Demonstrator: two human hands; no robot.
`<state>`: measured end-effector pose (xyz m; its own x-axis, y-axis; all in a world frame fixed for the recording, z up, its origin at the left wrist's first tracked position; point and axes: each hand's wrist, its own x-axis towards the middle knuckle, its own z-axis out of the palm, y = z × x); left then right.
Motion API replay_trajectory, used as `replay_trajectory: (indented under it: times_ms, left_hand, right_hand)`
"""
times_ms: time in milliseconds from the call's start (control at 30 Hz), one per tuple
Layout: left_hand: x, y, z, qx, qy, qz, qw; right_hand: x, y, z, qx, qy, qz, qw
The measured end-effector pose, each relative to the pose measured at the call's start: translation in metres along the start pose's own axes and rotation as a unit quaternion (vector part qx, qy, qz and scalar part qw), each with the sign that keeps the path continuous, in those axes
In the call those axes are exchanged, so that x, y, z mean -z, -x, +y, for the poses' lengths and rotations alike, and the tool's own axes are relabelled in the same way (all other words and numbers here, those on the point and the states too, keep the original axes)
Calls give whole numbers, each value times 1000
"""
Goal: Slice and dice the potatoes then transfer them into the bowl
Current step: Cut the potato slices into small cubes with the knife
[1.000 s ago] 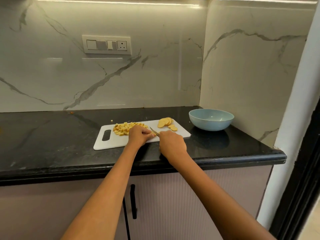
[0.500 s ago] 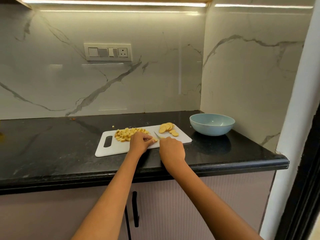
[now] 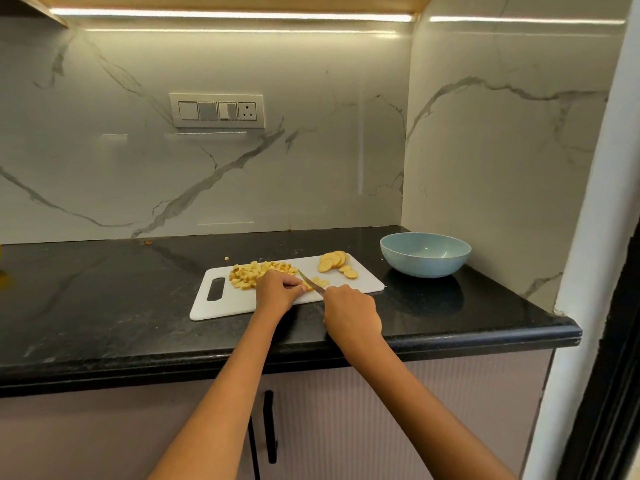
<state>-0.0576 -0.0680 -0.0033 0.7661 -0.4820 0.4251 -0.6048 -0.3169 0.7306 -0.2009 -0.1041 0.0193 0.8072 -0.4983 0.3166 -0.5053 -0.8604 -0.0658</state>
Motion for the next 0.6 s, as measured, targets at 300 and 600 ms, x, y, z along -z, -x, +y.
replay_trajectory:
  times_ms: [300, 600]
  left_hand:
    - [3, 0, 1, -19, -14, -15, 1000]
    - [3, 1, -1, -25, -5, -14, 1000]
  right_hand:
    - [6, -9, -13, 26, 19, -19, 999]
    - [4, -6, -9, 25, 35, -8, 999]
